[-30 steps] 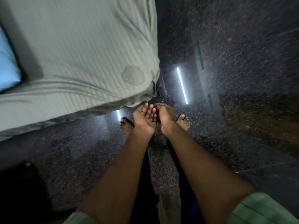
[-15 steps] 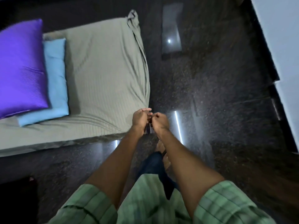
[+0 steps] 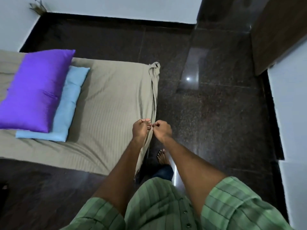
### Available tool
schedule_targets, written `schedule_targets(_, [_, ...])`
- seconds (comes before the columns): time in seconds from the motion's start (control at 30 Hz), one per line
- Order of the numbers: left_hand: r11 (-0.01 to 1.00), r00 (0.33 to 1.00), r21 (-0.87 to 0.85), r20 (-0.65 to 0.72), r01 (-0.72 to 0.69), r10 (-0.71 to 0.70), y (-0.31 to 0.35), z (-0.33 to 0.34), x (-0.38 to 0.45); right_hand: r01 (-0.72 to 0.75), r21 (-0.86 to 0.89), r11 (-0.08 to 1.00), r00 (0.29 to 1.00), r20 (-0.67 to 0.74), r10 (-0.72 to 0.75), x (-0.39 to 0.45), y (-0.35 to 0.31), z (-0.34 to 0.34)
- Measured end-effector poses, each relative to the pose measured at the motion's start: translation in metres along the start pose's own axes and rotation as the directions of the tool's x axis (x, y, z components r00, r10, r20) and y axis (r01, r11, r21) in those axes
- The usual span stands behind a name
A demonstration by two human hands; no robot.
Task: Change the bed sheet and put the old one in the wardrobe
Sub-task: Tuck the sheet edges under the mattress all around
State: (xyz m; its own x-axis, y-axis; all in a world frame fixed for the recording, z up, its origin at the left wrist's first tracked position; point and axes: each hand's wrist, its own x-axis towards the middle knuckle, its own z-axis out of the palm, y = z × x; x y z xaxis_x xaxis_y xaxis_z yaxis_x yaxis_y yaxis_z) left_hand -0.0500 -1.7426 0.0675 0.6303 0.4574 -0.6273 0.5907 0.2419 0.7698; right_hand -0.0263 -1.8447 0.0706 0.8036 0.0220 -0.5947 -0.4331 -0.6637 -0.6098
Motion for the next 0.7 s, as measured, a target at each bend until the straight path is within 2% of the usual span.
schedule_targets(0.07, [1.000,0.999,-0.020,-0.025,0.024,-0.024,0.021,0.022,0.018,0.013,-0.057,0.998,1.000,0.012,-0.012,0.032,-0.017,-0.023])
schedule_targets(0.23, [1.000,0.998,-0.005,-0.053,-0.021,0.021,0.095,0.084,0.080,0.064,-0.048,0.997,0.998,0.019,-0.063,0.116,-0.081,-0.089])
schedule_targets(0.4, [0.997,0.997,0.069,-0.067,-0.032,0.036,0.152,0.141,0.137,0.128,-0.110,0.986,0.991,0.057,-0.122,0.206,-0.126,-0.144])
schedule_targets(0.5, [0.998,0.989,0.025,-0.140,-0.050,0.053,0.194,0.165,0.182,0.206,-0.172,0.963,0.977,0.098,-0.191,0.269,-0.166,-0.167])
schedule_targets(0.6, [0.998,0.968,-0.040,-0.247,-0.057,0.045,0.237,0.183,0.230,0.324,-0.292,0.900,0.941,0.193,-0.276,0.330,-0.210,-0.194])
schedule_targets(0.7, [0.996,0.944,-0.062,-0.326,-0.069,0.045,0.263,0.203,0.268,0.455,-0.405,0.793,0.885,0.304,-0.353,0.389,-0.237,-0.217])
